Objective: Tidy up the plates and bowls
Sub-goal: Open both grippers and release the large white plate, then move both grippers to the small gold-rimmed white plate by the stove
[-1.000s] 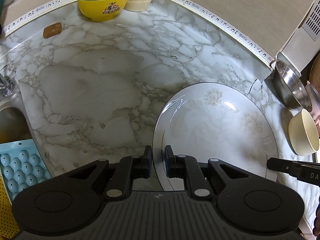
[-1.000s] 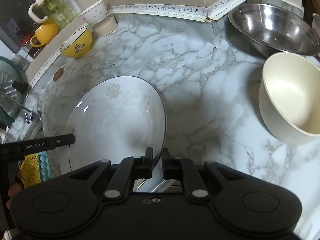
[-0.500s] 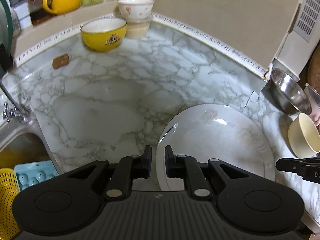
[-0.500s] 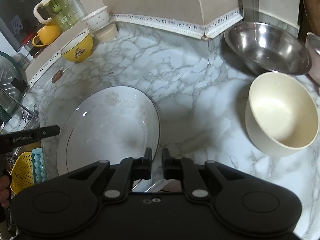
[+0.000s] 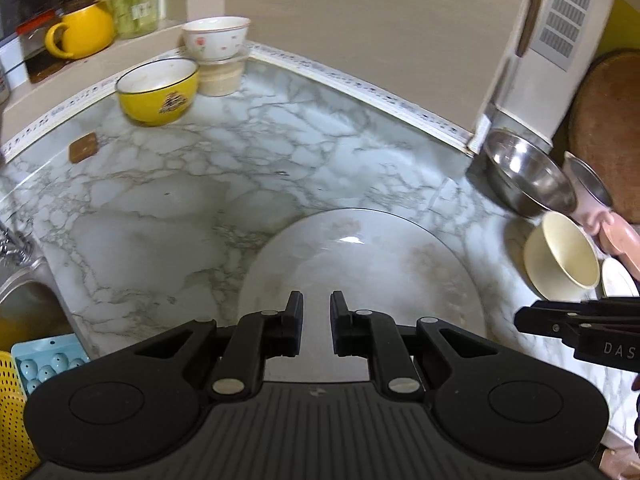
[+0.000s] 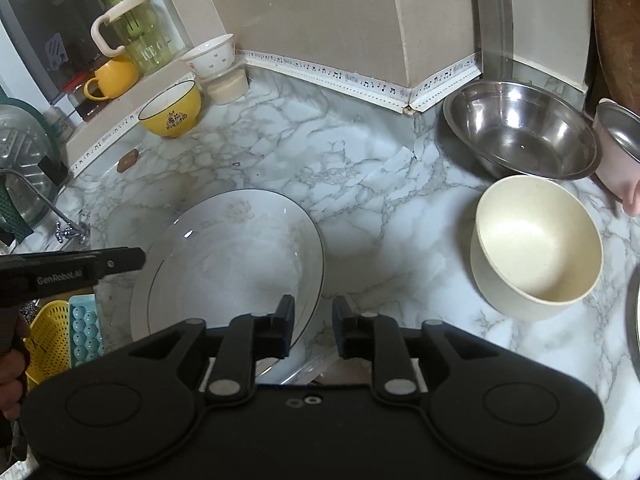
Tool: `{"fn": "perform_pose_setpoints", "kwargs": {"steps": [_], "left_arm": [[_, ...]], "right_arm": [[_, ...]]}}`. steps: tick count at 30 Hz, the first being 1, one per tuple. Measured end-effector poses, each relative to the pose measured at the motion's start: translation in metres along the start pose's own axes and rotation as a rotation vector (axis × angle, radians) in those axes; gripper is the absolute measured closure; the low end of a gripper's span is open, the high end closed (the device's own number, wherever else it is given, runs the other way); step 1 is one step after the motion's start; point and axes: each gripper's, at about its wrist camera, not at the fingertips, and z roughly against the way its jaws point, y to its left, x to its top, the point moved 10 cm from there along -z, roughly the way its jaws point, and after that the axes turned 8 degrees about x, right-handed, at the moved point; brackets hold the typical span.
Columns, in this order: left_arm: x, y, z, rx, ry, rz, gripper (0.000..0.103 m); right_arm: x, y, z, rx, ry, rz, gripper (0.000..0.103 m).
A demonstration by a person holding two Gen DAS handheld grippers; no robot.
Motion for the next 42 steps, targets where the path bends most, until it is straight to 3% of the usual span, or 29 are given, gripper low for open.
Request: {"fn": "perform_pose_setpoints", "kwargs": {"steps": [3,4,6,8,9,20,30,38,42], "left_arm": [[-0.002,-0.012,0.007,-0.021,-0.010,-0.023,0.088],[-0.002,-0.017,0.008,-0.031,-0.012,-0.029,0.084],[-0.001,-0.028,0.013,-0.050,-0.027,-0.046,0.068],[0.000,-0.038,0.020,-0.064,-0.057,-0.066,0.038],[0.002,-0.043,0.024,-0.068,-0.076,-0.077,0.035],[0.007,-0.118,0.042,-0.200,-0.128,-0.196,0.025],[0.006,-0.193,0.042,-0.298,-0.124,-0.279,0.024],[-0.002,-0.296,0.036,-0.387,-0.081,-0.425,0.024],[-0.006,-0.345,0.030,-0.396,-0.070,-0.495,0.024]], "right_arm": [[-0.001,0.001,0.010,-0.001,-0.020,0.004,0.053],[-0.001,0.001,0.014,-0.005,-0.032,0.011,0.051],[0.000,-0.001,0.022,-0.014,-0.051,0.019,0.041],[0.001,-0.004,0.033,-0.030,-0.079,0.019,0.032],[0.000,-0.006,0.038,-0.035,-0.085,0.024,0.027],[-0.004,-0.053,0.101,-0.160,-0.222,-0.018,0.002],[-0.016,-0.107,0.147,-0.260,-0.294,-0.095,0.001],[-0.037,-0.192,0.189,-0.429,-0.305,-0.198,0.001],[-0.044,-0.231,0.200,-0.486,-0.298,-0.223,0.001]]}}
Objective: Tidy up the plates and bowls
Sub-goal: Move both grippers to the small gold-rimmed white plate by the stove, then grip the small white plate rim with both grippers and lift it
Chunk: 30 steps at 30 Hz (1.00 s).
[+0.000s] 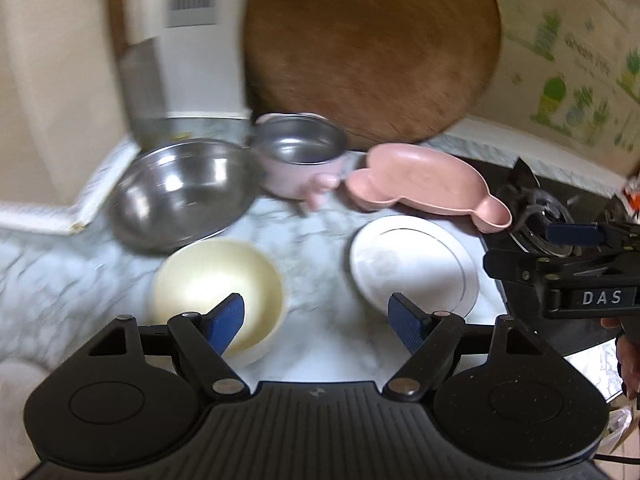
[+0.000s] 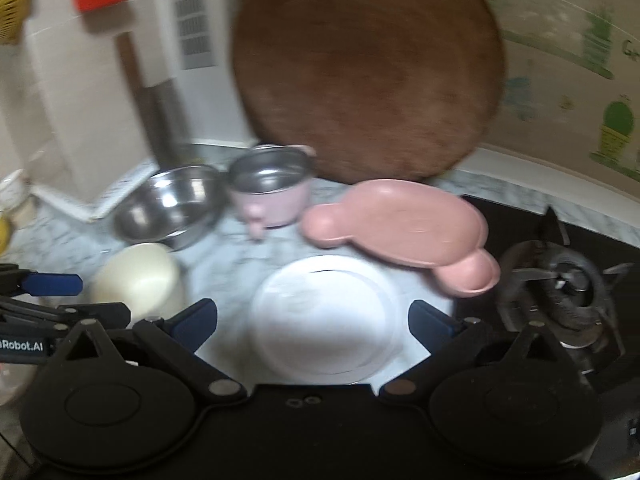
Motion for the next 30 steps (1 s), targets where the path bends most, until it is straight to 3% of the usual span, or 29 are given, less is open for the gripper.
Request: {"fn": "perform_pose_setpoints", "kwargs": {"steps": [5,8,17,20,22,26,30], "left_arm": [[0.010,-0.033,-0.031,-0.007,0.051,-0.036,0.024],[0.015,-0.044,-0.051,-0.018,0.093,-0.023,0.024],[0.014,-0.056,-0.100,-0.014,0.230,0.041,0.025],[0.013,-0.056,-0.111,-0.035,0.274,0.081,0.041],[0.013,-0.056,-0.117,-0.037,0.289,0.104,0.044],[0.009,-0.054,-0.126,-0.047,0.319,0.132,0.061],[0.004,-0.053,-0.131,-0.070,0.347,0.173,0.071]], "right_arm": [[-0.006,-0.041,-0.020,-0.022,0.043,-0.032,0.003],[-0.008,-0.059,-0.033,0.013,0.078,-0.083,0.006],[-0.016,-0.091,-0.082,0.057,0.230,-0.204,0.029],[-0.019,-0.095,-0.091,0.075,0.262,-0.233,0.038],[-0.019,-0.099,-0.095,0.086,0.257,-0.246,0.043],[-0.020,-0.103,-0.100,0.132,0.276,-0.295,0.056],[-0.020,-0.106,-0.104,0.155,0.284,-0.311,0.065]]}}
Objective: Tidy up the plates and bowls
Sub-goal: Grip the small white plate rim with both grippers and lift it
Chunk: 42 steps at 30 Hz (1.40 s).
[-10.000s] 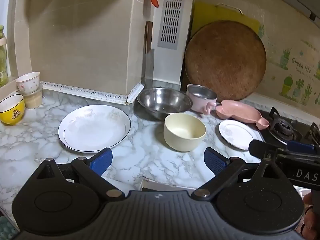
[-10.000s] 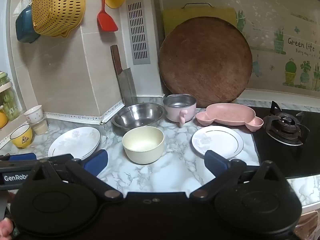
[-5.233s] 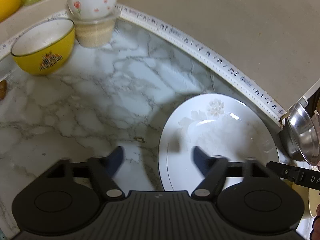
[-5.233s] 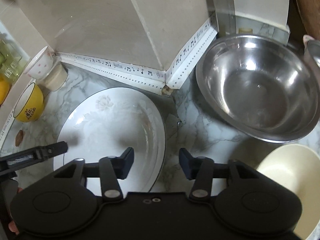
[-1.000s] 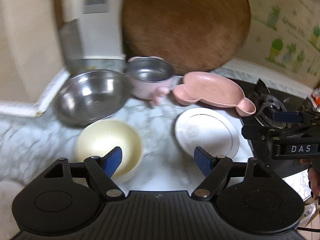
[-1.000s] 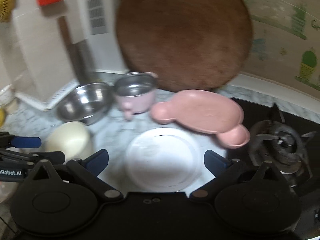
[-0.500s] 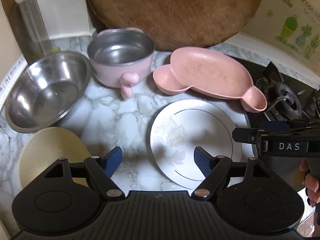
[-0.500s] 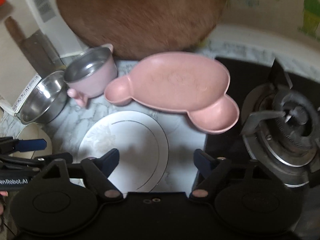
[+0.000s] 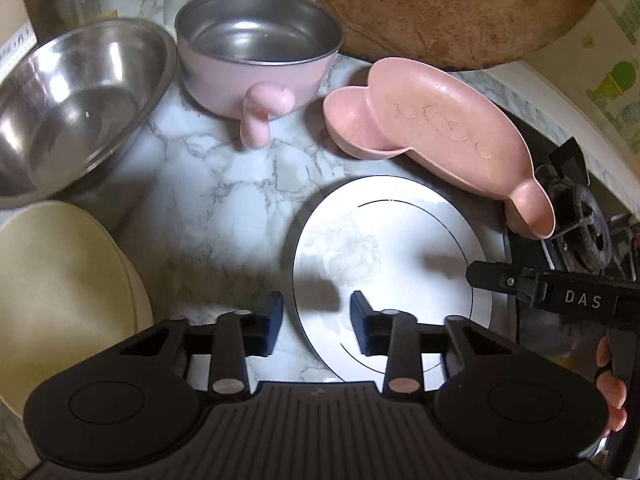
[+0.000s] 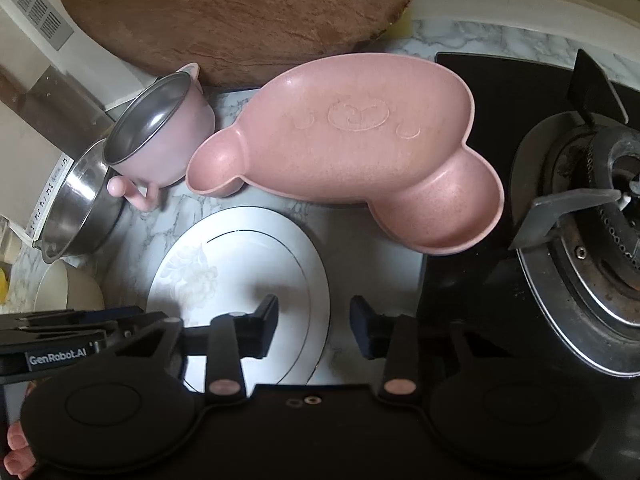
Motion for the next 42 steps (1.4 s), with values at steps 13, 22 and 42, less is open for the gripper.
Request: {"fn": "perform_pose_setpoints", "kwargs": {"steps": [13,22,42], "left_arm": [[-0.002,0.013,-0.006,-0.077,0.026,0.114,0.088],[-0.007,0.015,-0.006,-0.088,0.013,0.102,0.093],[-0.014,0.015,0.050,-0.105,-0.082,0.068,0.093]], "right_arm": [[-0.005,-0.004,-0.004,0.072,0.006,-0.042,0.081],[-0.008,-0.011,-0.002,0.092,-0.023,-0.074,0.093],[-0.014,0.017,0.044,0.094,-0.103,-0.029,0.094]]}}
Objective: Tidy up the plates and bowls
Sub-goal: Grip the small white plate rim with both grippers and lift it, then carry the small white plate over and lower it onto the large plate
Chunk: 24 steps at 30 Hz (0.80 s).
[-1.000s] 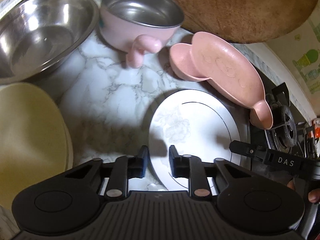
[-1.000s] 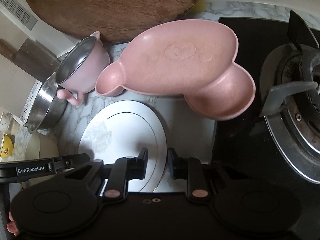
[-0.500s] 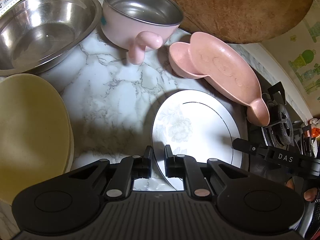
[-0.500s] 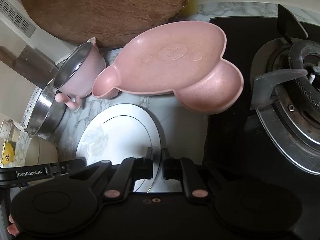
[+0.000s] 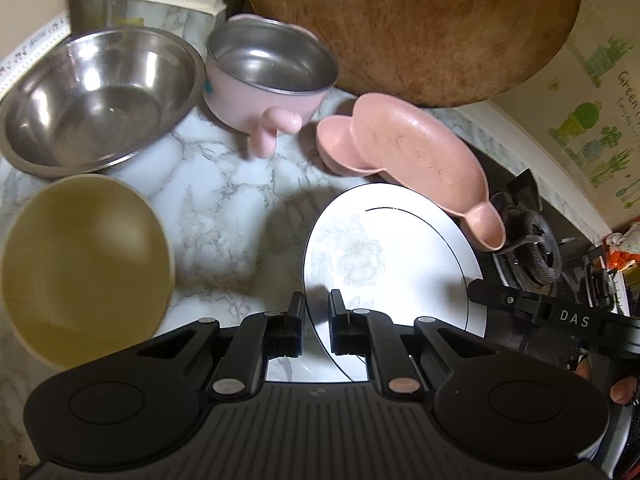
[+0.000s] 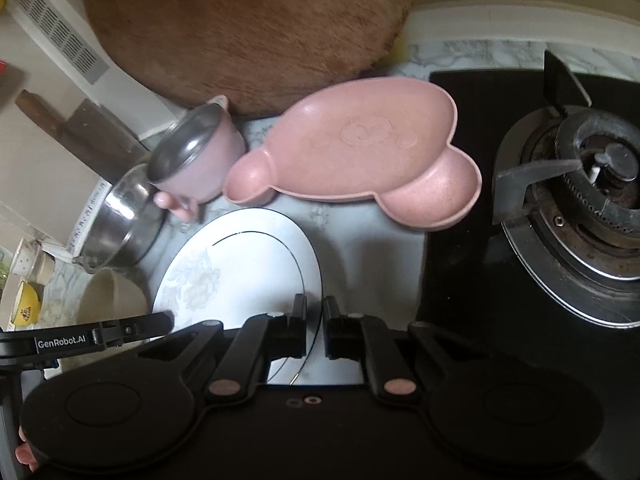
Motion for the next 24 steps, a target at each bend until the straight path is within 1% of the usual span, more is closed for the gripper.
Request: {"fn": "perform_pose_setpoints", "kwargs": {"steps": [6,10,15,23,24], "left_arm": [[0.000,0.011,0.029,-0.014,-0.033,0.009,0.093],[0.000,0.026,0.049,-0.015,-0.053,0.027,0.093],[-0.004,0.053,0.071,-0.004,-0.083,0.054,0.093],[-0.013,0.110,0.105,0.035,-0.120,0.120,0.093],[-0.015,0.118,0.109,0.042,-0.123,0.129,0.093]], "right_arm": [[0.001,0.028,0.016,0.004,-0.027,0.030,0.094],[0.000,0.051,0.021,0.009,-0.041,0.053,0.094],[-0.004,0.084,0.017,0.024,-0.036,0.086,0.094],[-0.022,0.146,-0.001,0.068,-0.003,0.143,0.094],[-0.023,0.150,-0.004,0.042,-0.007,0.140,0.094]]}}
